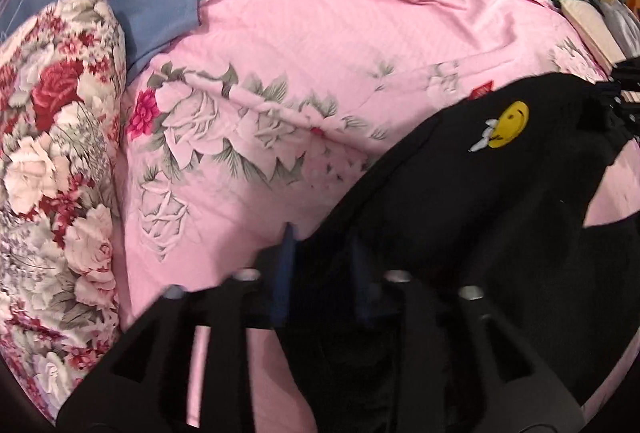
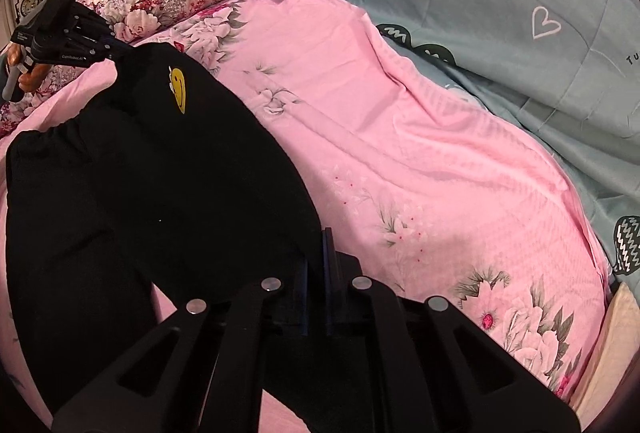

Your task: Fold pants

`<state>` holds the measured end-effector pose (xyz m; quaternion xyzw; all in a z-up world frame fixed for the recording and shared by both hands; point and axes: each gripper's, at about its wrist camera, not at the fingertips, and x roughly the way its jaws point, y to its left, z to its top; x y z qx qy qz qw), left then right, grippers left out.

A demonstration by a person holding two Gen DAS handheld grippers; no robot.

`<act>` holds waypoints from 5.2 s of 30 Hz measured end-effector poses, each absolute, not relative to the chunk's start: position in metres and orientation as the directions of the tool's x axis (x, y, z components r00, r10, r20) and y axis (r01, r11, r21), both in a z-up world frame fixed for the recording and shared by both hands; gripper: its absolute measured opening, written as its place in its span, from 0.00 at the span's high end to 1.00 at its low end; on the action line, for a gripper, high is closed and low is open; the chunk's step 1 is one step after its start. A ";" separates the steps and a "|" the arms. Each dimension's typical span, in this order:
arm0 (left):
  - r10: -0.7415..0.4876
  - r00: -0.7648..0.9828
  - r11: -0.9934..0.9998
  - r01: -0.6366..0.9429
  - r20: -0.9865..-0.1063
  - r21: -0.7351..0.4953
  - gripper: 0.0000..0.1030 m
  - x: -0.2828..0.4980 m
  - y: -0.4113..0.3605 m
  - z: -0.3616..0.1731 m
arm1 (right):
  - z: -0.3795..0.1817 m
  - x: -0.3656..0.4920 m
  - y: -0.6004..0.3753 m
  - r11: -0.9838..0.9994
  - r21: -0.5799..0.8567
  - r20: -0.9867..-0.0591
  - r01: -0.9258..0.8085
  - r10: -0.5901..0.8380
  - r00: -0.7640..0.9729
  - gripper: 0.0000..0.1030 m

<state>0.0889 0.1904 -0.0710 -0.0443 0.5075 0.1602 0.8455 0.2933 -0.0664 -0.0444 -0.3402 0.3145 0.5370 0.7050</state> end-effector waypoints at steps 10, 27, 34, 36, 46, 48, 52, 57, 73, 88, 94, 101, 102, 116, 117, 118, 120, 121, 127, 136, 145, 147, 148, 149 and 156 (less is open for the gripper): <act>0.021 0.412 0.961 -0.260 -0.911 -0.095 0.41 0.115 0.222 -0.099 | -0.056 0.309 -0.062 0.192 -0.118 -0.816 -0.974 0.541 0.205 0.94; 0.228 0.518 0.971 -0.179 -0.824 0.157 0.95 0.033 0.148 -0.015 | -0.007 0.263 -0.101 0.195 -0.173 -0.759 -0.965 0.598 0.257 0.94; 0.247 0.539 0.969 -0.154 -0.805 0.194 0.96 -0.035 0.092 0.006 | 0.007 0.213 -0.135 0.145 -0.160 -0.737 -0.976 0.640 0.216 0.94; 0.244 0.537 0.970 -0.155 -0.808 0.190 0.96 -0.053 0.081 0.005 | 0.004 0.196 -0.146 0.123 -0.150 -0.733 -0.981 0.651 0.194 0.94; 0.188 0.497 0.973 -0.209 -0.847 0.093 0.96 -0.106 0.066 -0.035 | -0.036 0.122 -0.180 -0.026 -0.043 -0.767 -0.999 0.641 0.016 0.95; 0.196 0.511 0.970 -0.226 -0.837 0.090 0.96 -0.112 0.069 -0.027 | -0.037 0.112 -0.183 -0.043 -0.026 -0.763 -0.999 0.646 -0.008 0.95; 0.212 0.538 0.967 -0.238 -0.816 0.094 0.96 -0.121 0.069 -0.010 | -0.019 0.099 -0.190 -0.088 0.013 -0.728 -0.996 0.682 -0.070 0.94; 0.213 0.540 0.965 -0.248 -0.814 0.088 0.96 -0.143 0.062 -0.008 | -0.012 0.096 -0.198 -0.129 0.059 -0.716 -0.990 0.685 -0.132 0.94; 0.144 0.455 0.946 -0.324 -0.879 -0.013 0.81 -0.166 0.069 -0.043 | -0.081 0.053 -0.209 -0.241 0.040 -0.874 -0.970 0.462 -0.151 0.54; 0.162 0.300 0.921 -0.388 -0.940 0.035 0.44 -0.159 0.056 -0.095 | -0.059 0.092 -0.261 0.020 0.141 -0.826 -0.990 0.554 -0.106 0.51; 0.187 0.475 0.950 -0.311 -0.860 0.036 0.35 -0.162 0.026 -0.029 | 0.004 0.237 -0.331 0.531 0.157 -0.781 -0.833 0.582 0.224 0.49; 0.086 0.525 0.994 -0.102 -0.847 0.037 0.29 -0.077 -0.037 -0.030 | -0.039 0.337 -0.407 0.805 0.402 -0.809 -0.436 0.535 0.243 0.49; 0.062 0.522 0.997 -0.070 -0.851 0.030 0.29 -0.067 -0.043 -0.034 | -0.044 0.332 -0.406 0.817 0.356 -0.833 -0.453 0.497 0.243 0.49; -0.001 0.476 0.999 -0.047 -0.879 -0.027 0.29 -0.015 -0.079 -0.070 | -0.088 0.309 -0.410 0.733 0.052 -0.921 -0.678 0.297 0.251 0.60; 0.001 0.476 0.999 -0.046 -0.880 -0.024 0.29 -0.015 -0.080 -0.070 | -0.088 0.308 -0.410 0.729 0.066 -0.921 -0.681 0.307 0.239 0.68; 0.003 0.475 0.999 -0.043 -0.880 -0.020 0.29 -0.013 -0.082 -0.070 | -0.087 0.304 -0.409 0.717 0.062 -0.922 -0.694 0.308 0.235 0.79; 0.009 0.475 0.999 -0.035 -0.880 -0.009 0.29 -0.009 -0.085 -0.072 | -0.084 0.296 -0.405 0.700 -0.008 -0.929 -0.714 0.260 0.265 0.90; 0.010 0.475 0.999 -0.031 -0.880 -0.005 0.29 -0.009 -0.087 -0.072 | -0.081 0.294 -0.406 0.708 -0.022 -0.932 -0.706 0.241 0.271 0.94; 0.009 0.488 0.999 -0.037 -0.873 -0.011 0.29 -0.013 -0.084 -0.073 | -0.052 0.288 -0.428 0.772 -0.212 -0.906 -0.599 0.074 0.416 0.94; 0.028 0.491 0.997 -0.072 -0.871 -0.008 0.29 -0.023 -0.076 -0.070 | -0.035 0.325 -0.425 0.849 0.253 -0.851 -0.463 0.424 0.311 0.53; 0.046 0.482 0.995 -0.103 -0.875 -0.004 0.29 -0.029 -0.066 -0.070 | -0.089 0.369 -0.407 0.896 0.331 -0.882 -0.297 0.405 0.239 0.53; 0.043 0.483 0.993 -0.115 -0.874 -0.015 0.29 -0.029 -0.063 -0.073 | -0.096 0.368 -0.397 0.899 0.296 -0.893 -0.324 0.381 0.240 0.51; 0.044 0.482 0.993 -0.119 -0.875 -0.015 0.29 -0.029 -0.062 -0.075 | -0.096 0.365 -0.394 0.896 0.281 -0.889 -0.343 0.378 0.259 0.52; 0.046 0.479 0.992 -0.125 -0.877 -0.016 0.29 -0.030 -0.060 -0.077 | -0.095 0.365 -0.393 0.889 0.292 -0.880 -0.354 0.394 0.264 0.65; 0.033 0.487 0.986 -0.160 -0.873 -0.052 0.29 -0.038 -0.044 -0.080 | -0.051 0.345 -0.410 0.847 0.366 -0.793 -0.387 0.501 0.347 0.86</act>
